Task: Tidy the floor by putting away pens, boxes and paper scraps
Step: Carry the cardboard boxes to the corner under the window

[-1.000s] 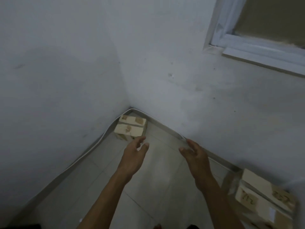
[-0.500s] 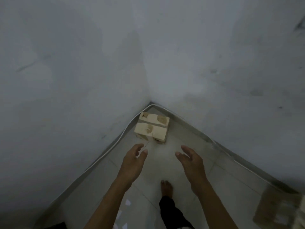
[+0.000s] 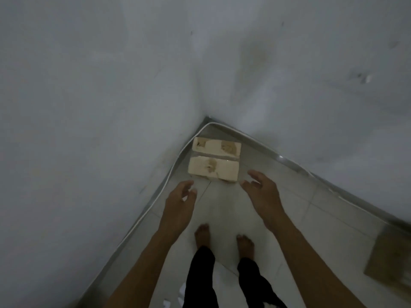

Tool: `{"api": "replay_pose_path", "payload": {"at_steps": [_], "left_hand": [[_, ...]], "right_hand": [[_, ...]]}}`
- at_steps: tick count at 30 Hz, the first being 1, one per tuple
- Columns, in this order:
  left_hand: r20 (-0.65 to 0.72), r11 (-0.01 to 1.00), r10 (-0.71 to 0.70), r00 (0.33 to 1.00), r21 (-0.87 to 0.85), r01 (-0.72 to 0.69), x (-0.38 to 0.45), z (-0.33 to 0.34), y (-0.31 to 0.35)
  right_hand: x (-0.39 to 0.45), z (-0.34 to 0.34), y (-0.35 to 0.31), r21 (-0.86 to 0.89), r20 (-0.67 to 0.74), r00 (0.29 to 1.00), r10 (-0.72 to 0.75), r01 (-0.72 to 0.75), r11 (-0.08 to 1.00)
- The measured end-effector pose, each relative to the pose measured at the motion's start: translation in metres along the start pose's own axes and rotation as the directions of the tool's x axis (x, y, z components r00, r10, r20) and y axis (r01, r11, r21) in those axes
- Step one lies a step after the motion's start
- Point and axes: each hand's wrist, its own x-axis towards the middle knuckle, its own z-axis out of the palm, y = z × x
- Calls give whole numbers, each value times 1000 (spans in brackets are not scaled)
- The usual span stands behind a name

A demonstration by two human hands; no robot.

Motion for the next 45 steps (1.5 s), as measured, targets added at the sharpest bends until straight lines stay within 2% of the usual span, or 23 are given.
{"api": "replay_pose_path", "payload": {"at_steps": [4,7,10,15,20,23,25,28,31,34,37,41,45], "left_hand": [[92,999,29,995,33,-32,59,-8,-14],[98,999,13,995,32,-17,116,-3,-37],[87,998,-5,996,58,0,183,19,-79],[110,988,10,994,154,-27,278,77,-150],[119,972,-68,991,232,39,348,132,-215],[126,949,-97,987,312,53,382,148,-243],[120,938,-98,988,344,52,402,155,-262],[103,932,-89,991,360,46,429,159,-285],[105,950,-116,988,301,79,452,166,-303],[102,959,-208,973,217,182,464,173,-306],[68,943,-297,952,177,282,471,169,-303],[81,929,-330,941,205,308,458,150,-291],[46,917,-391,919,108,384,425,128,-265]], "right_hand": [[34,7,10,-13,-127,991,52,-54,998],[72,21,41,1,-169,978,124,-125,992],[123,52,93,-82,-142,980,136,-148,985],[212,113,171,-183,-19,996,91,-93,979],[299,143,244,-155,-78,982,173,-183,971],[341,144,286,-312,-52,985,162,-170,935],[364,140,312,-350,-47,988,150,-157,924],[385,133,336,-256,-66,970,235,-244,935],[397,131,355,-115,-8,931,364,-362,925],[401,137,360,-46,31,939,343,-342,939],[399,141,357,65,-25,933,358,-356,932],[379,137,343,214,-17,922,388,-376,902],[341,129,316,306,-27,927,375,-349,886]]}}
